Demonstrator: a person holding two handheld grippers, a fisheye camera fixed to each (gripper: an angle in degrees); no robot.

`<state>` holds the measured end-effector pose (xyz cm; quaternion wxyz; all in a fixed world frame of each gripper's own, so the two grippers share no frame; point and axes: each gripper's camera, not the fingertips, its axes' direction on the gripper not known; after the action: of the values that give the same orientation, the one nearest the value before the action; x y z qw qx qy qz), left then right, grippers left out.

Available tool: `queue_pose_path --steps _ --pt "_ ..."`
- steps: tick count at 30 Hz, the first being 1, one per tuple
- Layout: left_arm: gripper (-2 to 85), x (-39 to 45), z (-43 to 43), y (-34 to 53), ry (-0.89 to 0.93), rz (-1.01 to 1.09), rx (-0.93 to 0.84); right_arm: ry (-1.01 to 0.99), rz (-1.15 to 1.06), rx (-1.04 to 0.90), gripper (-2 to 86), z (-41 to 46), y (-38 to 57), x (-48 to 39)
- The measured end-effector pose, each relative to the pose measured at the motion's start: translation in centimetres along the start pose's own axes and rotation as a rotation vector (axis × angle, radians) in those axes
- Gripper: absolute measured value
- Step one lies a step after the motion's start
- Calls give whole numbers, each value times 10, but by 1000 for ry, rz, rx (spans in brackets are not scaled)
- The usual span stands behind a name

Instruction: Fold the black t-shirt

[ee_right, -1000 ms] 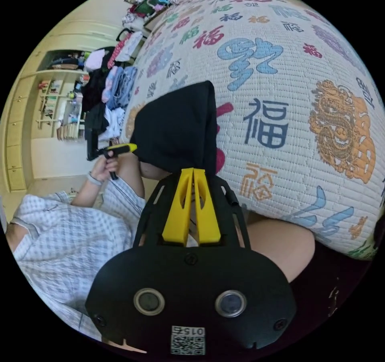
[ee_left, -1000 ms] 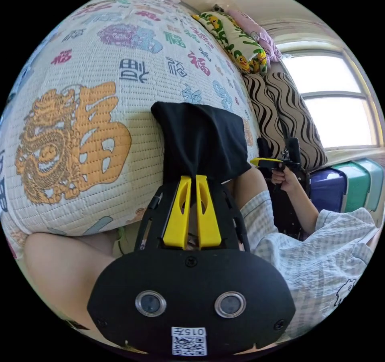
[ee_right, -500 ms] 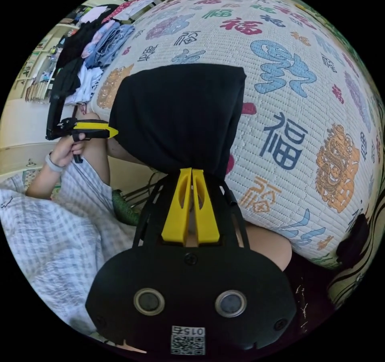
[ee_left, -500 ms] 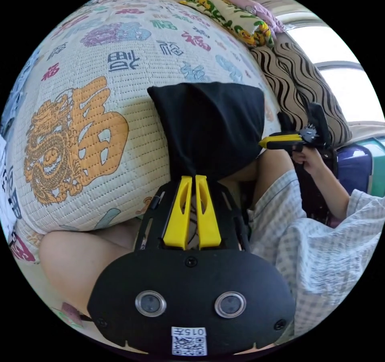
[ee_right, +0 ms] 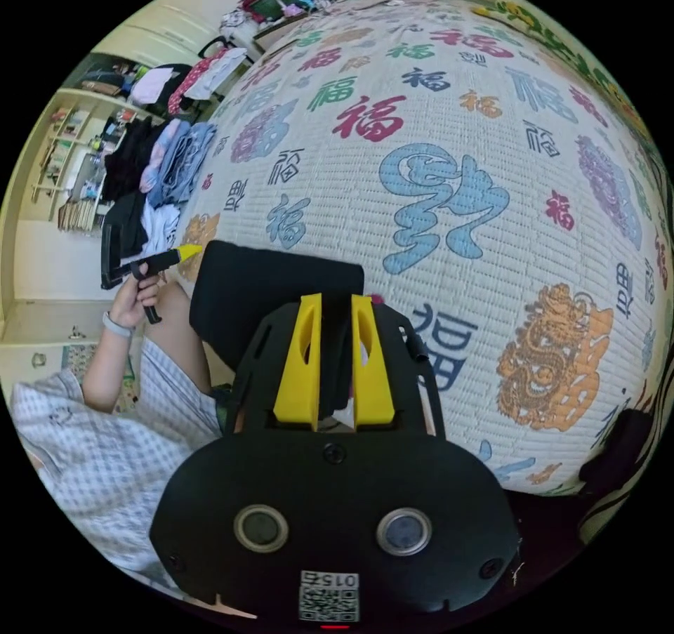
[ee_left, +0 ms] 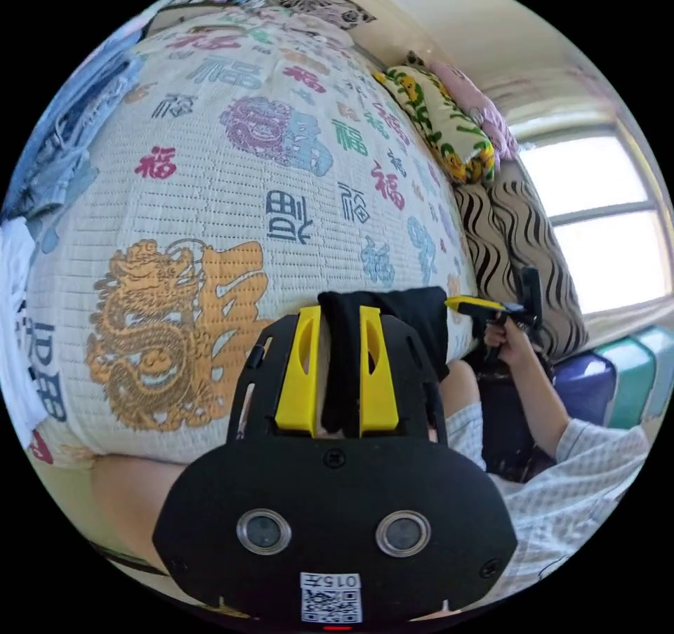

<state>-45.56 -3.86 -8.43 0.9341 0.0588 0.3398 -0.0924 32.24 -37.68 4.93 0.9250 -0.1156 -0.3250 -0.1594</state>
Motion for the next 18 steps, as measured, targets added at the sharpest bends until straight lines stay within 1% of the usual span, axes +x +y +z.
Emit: queue_pose_path --steps 1,3,4,6,8,13,14,18 --pt "81 -5 4 -3 11 -19 -13 -7 14 -15 76 3 -4 2" --pt "57 -15 12 -8 143 -45 -23 -6 23 -44 70 9 -14 1" --pt "48 -15 12 -8 161 -41 -20 -2 20 -51 67 10 -15 0" --pt "12 -8 6 -5 133 16 -9 -7 8 -42 45 8 -14 -2" --pt "1 -4 -2 -1 94 46 -3 -30 23 -24 35 4 -10 -1" --pt "-7 -11 -29 24 50 64 40 -12 19 68 10 -13 11 -15" --pt "-7 -16 -31 29 37 52 50 -2 25 97 7 -14 16 -18" --pt "-3 -36 -23 40 110 -52 115 -46 117 136 11 -6 19 -11"
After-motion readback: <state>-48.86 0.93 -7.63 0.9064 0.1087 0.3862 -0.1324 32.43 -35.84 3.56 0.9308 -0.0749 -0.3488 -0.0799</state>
